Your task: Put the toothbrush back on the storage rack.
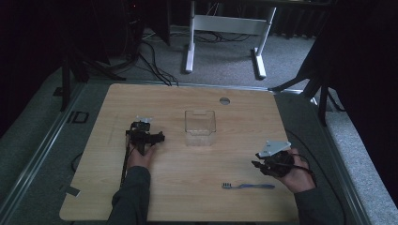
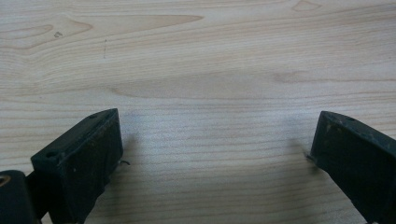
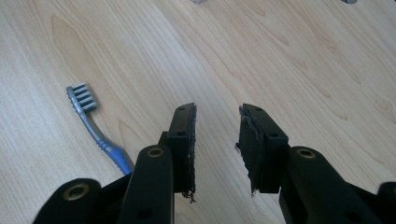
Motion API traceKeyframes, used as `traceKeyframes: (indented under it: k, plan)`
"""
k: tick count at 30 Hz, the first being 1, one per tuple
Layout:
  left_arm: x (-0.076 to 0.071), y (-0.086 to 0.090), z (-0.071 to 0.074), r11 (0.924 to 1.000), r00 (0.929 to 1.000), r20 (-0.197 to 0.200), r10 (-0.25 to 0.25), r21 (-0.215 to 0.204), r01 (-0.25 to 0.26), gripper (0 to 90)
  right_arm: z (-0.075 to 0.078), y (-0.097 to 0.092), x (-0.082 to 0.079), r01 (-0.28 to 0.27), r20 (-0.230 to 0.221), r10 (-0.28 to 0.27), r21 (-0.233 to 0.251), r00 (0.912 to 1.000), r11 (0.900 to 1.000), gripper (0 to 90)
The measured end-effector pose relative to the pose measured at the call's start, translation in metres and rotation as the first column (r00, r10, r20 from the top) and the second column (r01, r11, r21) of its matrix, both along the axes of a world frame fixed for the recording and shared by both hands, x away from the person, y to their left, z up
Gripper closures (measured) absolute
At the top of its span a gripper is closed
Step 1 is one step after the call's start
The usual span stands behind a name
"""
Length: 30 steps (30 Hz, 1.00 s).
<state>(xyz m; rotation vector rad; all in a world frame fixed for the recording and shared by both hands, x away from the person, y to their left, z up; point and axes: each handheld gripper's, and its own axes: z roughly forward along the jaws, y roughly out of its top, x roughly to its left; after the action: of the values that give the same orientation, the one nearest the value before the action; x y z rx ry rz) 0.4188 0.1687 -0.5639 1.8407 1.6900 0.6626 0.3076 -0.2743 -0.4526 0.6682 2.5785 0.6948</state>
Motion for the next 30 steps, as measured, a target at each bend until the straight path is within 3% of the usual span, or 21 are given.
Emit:
traceKeyframes:
  k: [30]
  plan:
    - [0.000,0.000,0.000,1.0000,1.0000,0.001,0.001,-0.001,-0.001,2.5,0.002,0.011,0.002,-0.068,-0.038,0.066,-0.032,0.9971,0.9972,65.3]
